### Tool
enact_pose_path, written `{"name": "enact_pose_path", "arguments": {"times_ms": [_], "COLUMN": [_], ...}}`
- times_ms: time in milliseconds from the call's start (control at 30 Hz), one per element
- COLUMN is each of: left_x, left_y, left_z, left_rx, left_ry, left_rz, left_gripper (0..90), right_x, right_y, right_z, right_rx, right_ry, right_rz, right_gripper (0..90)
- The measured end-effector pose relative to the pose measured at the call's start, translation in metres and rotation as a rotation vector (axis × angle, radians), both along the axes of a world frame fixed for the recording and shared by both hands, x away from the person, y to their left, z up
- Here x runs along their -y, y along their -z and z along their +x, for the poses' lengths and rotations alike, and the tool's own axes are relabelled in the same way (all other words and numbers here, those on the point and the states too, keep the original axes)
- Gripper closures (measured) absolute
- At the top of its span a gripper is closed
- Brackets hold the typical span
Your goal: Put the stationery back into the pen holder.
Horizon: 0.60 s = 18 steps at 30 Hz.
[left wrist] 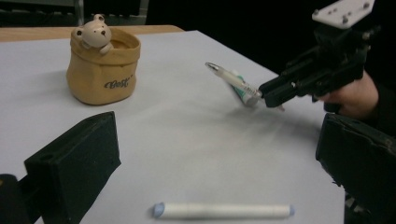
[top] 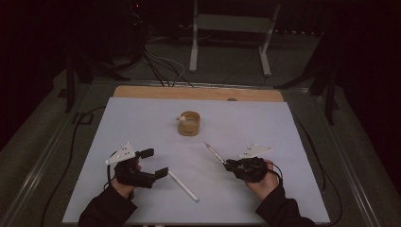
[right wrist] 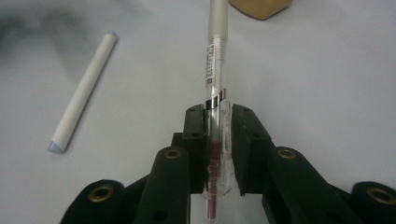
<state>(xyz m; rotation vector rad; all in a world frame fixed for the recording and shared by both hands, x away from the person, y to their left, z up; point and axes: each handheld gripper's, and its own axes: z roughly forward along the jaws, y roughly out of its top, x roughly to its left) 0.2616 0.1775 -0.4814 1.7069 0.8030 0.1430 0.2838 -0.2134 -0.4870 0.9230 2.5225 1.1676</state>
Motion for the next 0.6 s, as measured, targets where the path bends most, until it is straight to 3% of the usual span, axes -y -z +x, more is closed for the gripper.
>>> {"name": "enact_pose_path", "arguments": {"times_ms": [200,267,400,600], "left_x": [0.009,0.01,0.017,0.029], "left_y": [-0.006,-0.009,-0.017,-0.026], "left_z": [0.008,0.01,0.014,0.021], "left_rx": [-0.038,-0.041,-0.049,-0.067], "left_ry": [-0.03,-0.027,-0.031,-0.024], "left_rz": [0.005,-0.01,0.0,-0.032], "left_gripper": [0.3,0.3,0.3,0.3], "right_x": [-0.002,-0.003,-0.006,-0.009], "right_y": [-0.004,-0.005,-0.008,-0.011], "right_z": [-0.001,-0.001,-0.003,-0.004], "right_rx": [0.026,0.034,0.043,0.06], "right_ry": [0.016,0.017,0.009,0.007], "right_rz": [0.006,0.013,0.019,0.025], "right_gripper": [77.2,77.2,77.2,77.2]}}
